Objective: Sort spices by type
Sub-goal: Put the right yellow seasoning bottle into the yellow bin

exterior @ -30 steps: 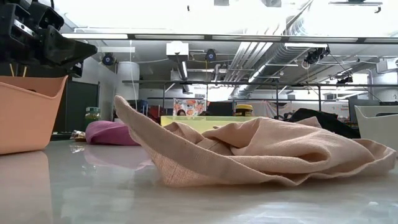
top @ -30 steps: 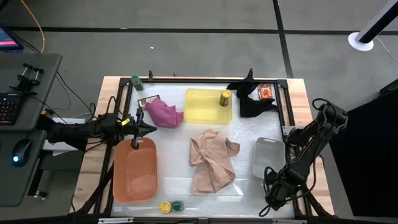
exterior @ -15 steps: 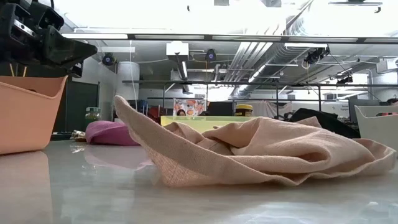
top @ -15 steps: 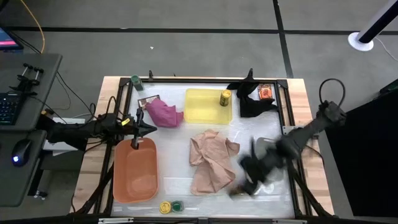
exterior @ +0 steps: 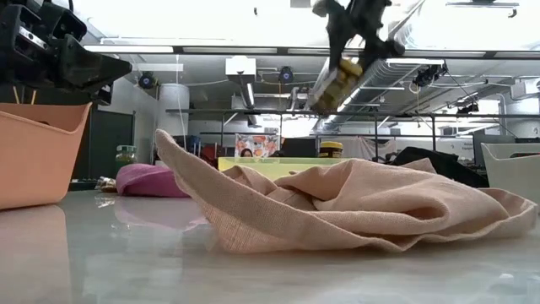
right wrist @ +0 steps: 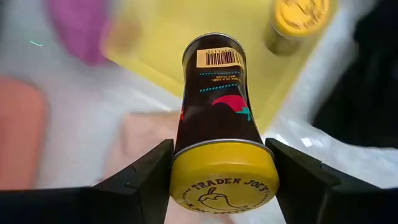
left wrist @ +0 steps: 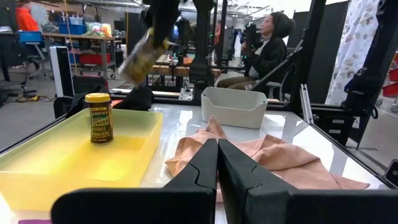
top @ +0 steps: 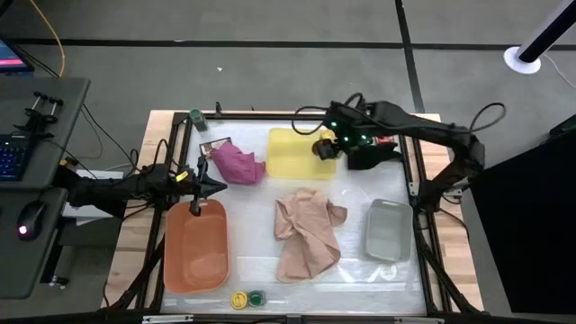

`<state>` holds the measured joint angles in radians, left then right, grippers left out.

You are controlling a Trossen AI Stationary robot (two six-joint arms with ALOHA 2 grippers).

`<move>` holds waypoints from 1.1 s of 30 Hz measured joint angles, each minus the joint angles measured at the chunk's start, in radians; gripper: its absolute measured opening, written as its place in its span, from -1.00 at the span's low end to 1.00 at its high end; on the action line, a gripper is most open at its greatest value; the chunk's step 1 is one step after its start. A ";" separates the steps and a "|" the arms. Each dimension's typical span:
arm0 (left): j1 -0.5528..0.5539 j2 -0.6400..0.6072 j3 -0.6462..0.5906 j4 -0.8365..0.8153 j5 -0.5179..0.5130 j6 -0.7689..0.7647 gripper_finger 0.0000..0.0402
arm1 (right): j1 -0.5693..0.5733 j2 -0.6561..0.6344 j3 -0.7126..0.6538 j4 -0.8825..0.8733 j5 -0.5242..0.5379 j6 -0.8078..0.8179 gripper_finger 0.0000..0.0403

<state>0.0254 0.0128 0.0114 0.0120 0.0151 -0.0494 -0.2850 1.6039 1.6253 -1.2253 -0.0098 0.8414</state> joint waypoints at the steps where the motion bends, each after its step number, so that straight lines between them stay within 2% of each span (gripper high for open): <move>1: 0.000 0.000 0.000 0.000 0.000 0.000 -1.00 | -0.009 0.023 0.000 -0.016 -0.023 -0.014 0.10; 6: 0.000 0.000 0.000 0.000 0.000 0.000 -1.00 | -0.012 0.134 -0.001 -0.056 -0.054 -0.110 0.10; 12: 0.000 0.000 0.000 0.000 0.000 0.000 -1.00 | -0.056 0.231 -0.001 -0.086 -0.004 -0.197 0.10; 20: 0.000 0.000 0.000 0.000 0.000 0.000 -1.00 | -0.141 0.266 -0.001 -0.052 0.015 -0.265 0.10; 27: 0.000 0.000 0.000 0.000 0.000 0.000 -1.00 | -0.196 0.311 -0.001 -0.044 -0.070 -0.274 0.10; 33: 0.000 0.000 0.000 0.000 0.000 0.000 -1.00 | -0.200 0.353 -0.001 -0.042 -0.079 -0.293 0.10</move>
<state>0.0254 0.0128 0.0113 0.0118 0.0151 -0.0494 -0.4847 1.9568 1.6241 -1.2670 -0.0887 0.5484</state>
